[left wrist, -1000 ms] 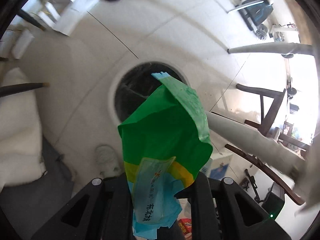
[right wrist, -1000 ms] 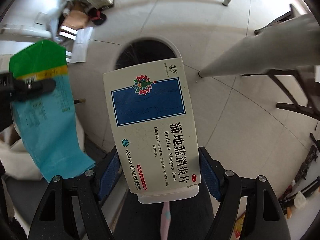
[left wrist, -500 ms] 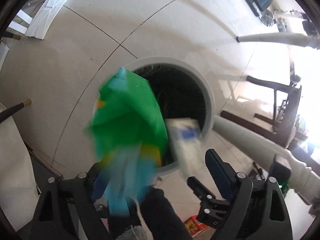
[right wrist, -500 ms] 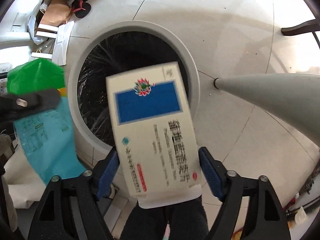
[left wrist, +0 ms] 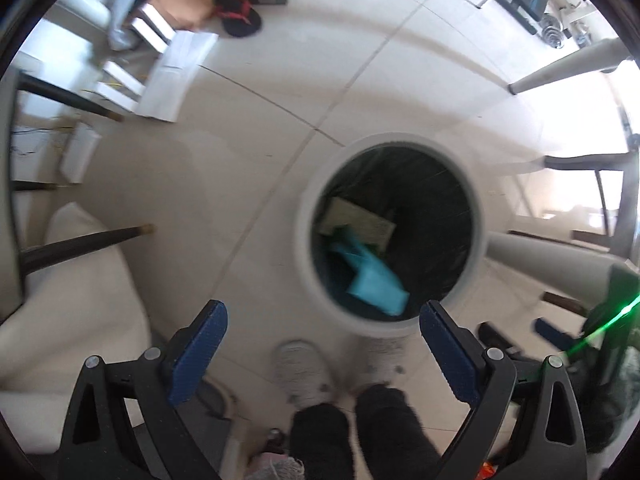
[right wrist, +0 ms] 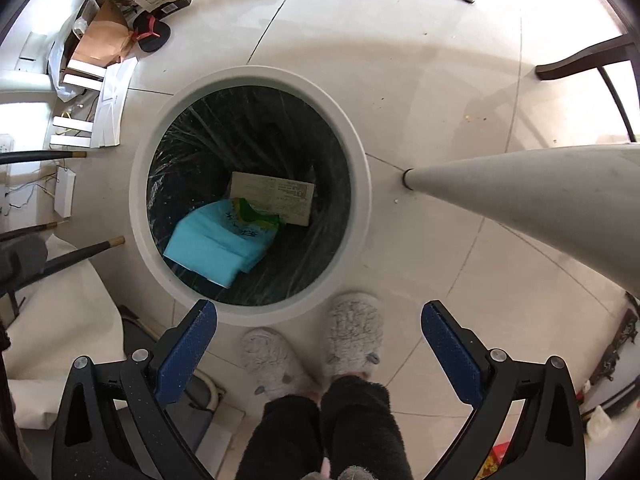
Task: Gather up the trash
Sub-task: 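Open both tools to drop the bag and box into the bin, then move both tools back over the table, then grasp the milk carton with the left tool while the right tool grasps the striped medicine box, then carry the carton and striped box over the trash bin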
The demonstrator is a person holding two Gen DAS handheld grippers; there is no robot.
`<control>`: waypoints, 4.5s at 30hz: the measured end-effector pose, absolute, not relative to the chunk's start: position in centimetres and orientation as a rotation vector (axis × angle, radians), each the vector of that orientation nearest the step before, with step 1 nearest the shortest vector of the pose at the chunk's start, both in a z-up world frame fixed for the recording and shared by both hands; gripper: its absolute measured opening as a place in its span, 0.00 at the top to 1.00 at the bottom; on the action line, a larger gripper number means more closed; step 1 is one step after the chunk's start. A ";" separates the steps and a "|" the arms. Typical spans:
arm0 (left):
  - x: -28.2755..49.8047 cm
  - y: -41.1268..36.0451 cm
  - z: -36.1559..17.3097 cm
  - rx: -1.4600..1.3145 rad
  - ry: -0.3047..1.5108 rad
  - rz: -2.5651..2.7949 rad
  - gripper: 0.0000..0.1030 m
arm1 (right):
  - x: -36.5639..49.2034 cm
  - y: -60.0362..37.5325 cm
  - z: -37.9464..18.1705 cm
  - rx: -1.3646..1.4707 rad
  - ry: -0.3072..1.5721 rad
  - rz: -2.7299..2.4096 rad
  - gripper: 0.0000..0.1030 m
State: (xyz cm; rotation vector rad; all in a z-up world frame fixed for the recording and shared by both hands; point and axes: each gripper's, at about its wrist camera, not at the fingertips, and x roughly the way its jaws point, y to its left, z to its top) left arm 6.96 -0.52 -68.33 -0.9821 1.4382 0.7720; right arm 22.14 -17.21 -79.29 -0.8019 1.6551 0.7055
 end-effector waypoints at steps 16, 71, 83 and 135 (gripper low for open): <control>1.2 -6.5 -54.8 -0.874 1.440 0.894 0.05 | 18.7 -21.3 -64.4 -0.772 1.557 0.720 0.00; 39.3 5.1 -35.5 -0.786 1.453 0.694 0.74 | 60.6 -0.1 -39.2 -0.995 1.390 0.835 0.00; 33.6 5.3 -35.4 -0.860 1.430 0.803 0.73 | 59.5 0.0 -41.5 -0.868 1.503 0.805 0.18; 2.6 -3.9 -48.7 -1.214 1.327 0.721 0.74 | 14.4 -22.7 -48.6 -0.687 1.714 0.837 0.24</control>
